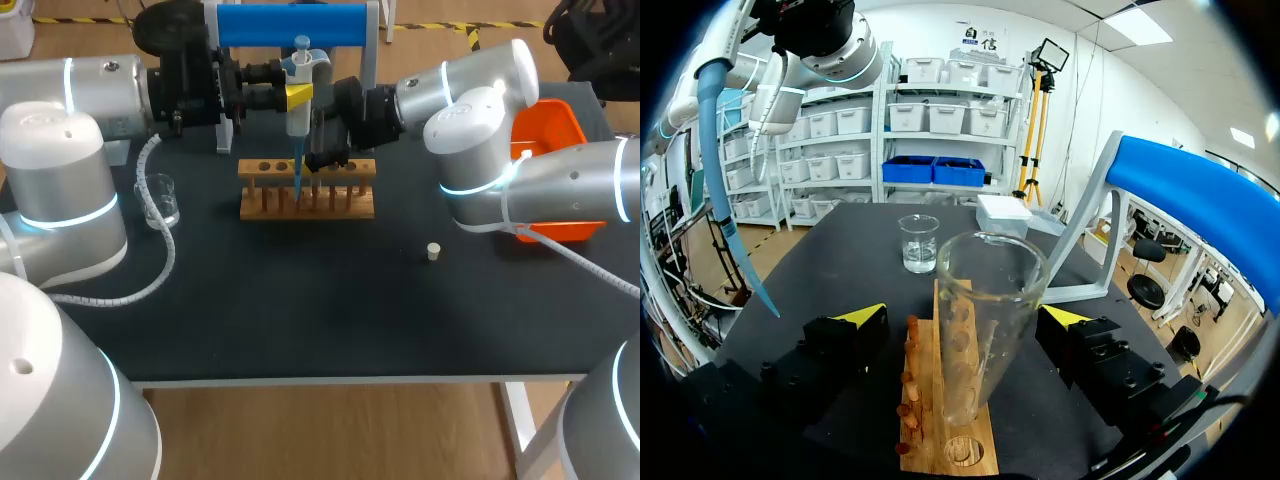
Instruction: Invert the test tube, pick up the pipette, mount the tip to pipette, aspirate from beaker and dispense into the tube, eject the tip, return the pipette, and cap with the stopper.
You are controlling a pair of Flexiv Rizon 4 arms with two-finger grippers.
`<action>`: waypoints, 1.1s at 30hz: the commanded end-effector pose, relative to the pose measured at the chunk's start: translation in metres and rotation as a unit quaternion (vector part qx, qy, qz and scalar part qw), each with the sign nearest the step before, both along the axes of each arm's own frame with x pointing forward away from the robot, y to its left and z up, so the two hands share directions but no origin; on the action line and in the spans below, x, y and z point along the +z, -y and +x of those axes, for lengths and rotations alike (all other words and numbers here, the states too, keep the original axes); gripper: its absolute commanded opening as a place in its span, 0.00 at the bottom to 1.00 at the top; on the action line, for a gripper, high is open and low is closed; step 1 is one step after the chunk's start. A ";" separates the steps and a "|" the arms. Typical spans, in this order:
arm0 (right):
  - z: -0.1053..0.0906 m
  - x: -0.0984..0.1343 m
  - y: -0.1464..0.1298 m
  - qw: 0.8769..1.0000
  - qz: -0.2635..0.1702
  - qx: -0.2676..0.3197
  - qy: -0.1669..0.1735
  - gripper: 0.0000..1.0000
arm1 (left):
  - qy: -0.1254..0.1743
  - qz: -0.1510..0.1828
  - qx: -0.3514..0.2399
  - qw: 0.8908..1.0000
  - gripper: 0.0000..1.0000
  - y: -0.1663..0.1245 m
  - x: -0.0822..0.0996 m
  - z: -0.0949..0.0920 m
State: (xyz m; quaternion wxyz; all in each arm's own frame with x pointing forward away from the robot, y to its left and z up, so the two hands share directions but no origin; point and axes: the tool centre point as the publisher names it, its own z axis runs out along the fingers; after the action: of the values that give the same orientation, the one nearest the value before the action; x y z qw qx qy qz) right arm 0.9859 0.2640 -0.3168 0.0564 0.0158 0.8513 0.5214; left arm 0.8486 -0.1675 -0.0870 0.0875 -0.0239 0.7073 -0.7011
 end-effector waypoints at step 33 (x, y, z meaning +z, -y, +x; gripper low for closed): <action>0.001 0.000 0.000 1.000 -0.001 0.001 -0.001 1.00 | -0.017 -0.007 0.011 1.000 0.00 0.015 -0.016 -0.012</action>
State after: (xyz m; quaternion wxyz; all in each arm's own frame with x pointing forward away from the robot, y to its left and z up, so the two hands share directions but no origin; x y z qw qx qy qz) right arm 0.9859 0.2641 -0.3168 0.0564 0.0157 0.8513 0.5214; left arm 0.8366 -0.1816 -0.1032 0.0824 -0.0435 0.7039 -0.7042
